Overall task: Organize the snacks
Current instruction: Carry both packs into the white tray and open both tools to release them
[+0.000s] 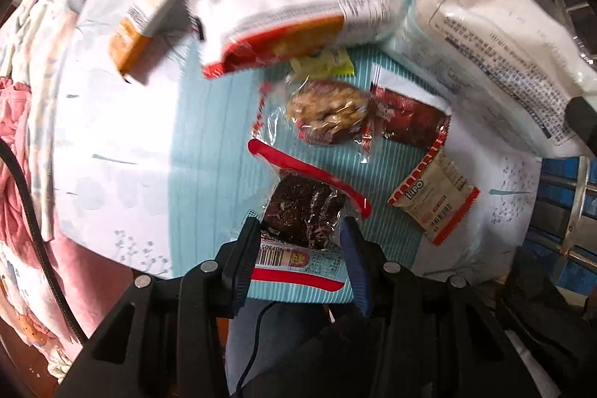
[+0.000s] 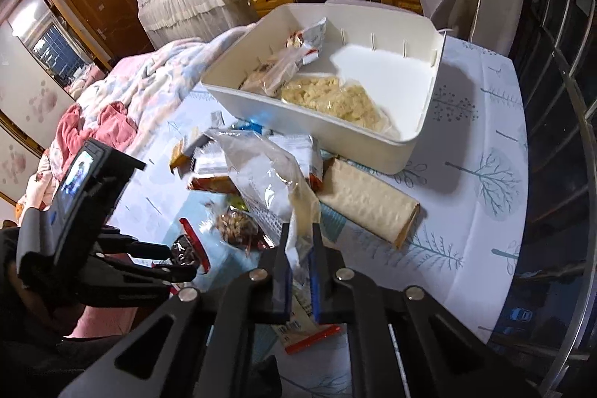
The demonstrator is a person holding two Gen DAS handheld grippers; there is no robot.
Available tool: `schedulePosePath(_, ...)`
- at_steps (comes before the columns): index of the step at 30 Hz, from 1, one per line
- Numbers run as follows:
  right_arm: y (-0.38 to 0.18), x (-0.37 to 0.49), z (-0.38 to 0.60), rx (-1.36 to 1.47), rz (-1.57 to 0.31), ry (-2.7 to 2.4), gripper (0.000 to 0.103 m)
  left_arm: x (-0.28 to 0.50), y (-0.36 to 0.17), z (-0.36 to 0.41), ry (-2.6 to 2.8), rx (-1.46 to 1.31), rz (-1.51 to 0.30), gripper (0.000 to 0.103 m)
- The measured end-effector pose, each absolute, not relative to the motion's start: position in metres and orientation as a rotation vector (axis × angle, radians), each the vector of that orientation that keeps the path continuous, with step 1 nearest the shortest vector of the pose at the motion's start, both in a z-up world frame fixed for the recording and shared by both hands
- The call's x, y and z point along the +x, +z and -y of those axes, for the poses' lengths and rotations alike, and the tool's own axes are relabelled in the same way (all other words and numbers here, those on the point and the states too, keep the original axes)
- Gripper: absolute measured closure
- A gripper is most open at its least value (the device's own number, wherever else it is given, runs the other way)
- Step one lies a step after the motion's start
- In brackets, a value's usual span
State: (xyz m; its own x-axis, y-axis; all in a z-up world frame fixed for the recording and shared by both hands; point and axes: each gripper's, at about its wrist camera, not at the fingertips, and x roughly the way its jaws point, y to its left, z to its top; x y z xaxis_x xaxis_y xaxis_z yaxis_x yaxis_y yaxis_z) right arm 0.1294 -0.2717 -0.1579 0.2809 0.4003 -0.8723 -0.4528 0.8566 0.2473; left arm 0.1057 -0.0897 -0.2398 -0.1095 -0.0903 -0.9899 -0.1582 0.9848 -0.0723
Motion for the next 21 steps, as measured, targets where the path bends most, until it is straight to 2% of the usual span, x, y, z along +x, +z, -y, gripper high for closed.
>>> schedulePosePath(11, -0.103, 0.14, 0.258, 0.005, -1.002, 0.583, 0.098, 0.125, -0.151, 0.071, 0.022, -0.162, -1.578, 0.061)
schedulePosePath(21, -0.053, 0.171, 0.24, 0.09, -0.84, 0.501, 0.098, 0.185, -0.082, 0.06, -0.088, -0.054, -1.464, 0.061)
